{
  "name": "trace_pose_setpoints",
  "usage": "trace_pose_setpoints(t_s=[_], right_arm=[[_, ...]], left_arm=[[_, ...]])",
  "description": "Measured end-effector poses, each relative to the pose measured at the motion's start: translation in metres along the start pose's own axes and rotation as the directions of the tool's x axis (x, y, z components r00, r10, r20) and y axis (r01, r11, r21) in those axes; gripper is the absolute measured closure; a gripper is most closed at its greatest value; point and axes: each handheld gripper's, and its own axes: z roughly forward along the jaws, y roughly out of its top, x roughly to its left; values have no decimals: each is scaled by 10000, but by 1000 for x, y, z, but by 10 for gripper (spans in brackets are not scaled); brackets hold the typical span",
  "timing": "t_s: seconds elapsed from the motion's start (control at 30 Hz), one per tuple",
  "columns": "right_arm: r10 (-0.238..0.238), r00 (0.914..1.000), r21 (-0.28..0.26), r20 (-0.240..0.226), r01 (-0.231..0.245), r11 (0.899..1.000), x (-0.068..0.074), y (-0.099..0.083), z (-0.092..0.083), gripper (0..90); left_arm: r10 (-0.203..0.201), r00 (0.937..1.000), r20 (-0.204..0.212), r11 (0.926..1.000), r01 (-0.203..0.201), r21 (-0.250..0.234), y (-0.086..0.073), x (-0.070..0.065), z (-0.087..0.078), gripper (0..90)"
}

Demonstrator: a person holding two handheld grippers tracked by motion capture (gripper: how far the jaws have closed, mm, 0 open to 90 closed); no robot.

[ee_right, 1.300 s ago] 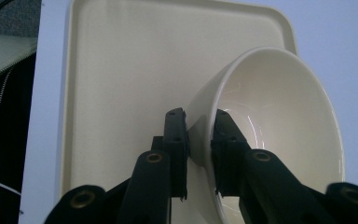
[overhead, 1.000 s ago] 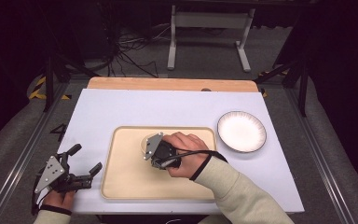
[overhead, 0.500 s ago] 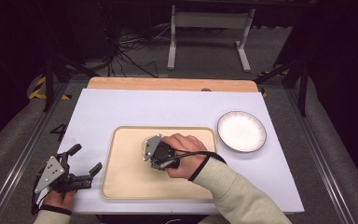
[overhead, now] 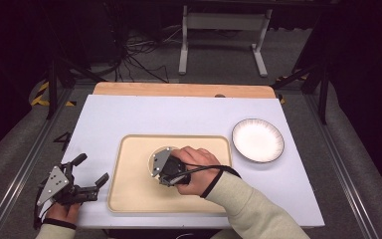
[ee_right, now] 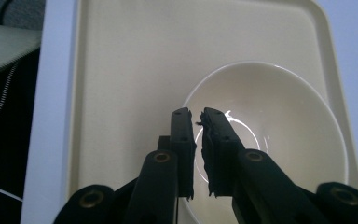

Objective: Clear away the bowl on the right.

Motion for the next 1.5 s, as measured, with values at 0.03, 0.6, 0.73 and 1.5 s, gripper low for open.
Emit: trace_pose_setpoints(t_s=[0.03,0.6,0.73,1.5], right_arm=[[66,10000,-46,-54,-67,10000,-1,0,0,829],[1105,9938,-2308,-93,-1097,9668,-4,-10,-29,580],[1682,9857,-3142,-130,-1637,9351,-4,-20,-36,488],[3444,9385,-6189,245,-2563,7425,-5,-78,-55,267]], left_arm=[[18,10000,-3,10000,-18,-23,0,0,0,2],[-18,10000,0,10000,18,-8,0,0,0,2],[6,10000,-12,10000,-6,-28,0,0,0,2],[15,10000,-3,10000,-15,-58,0,0,0,2]])
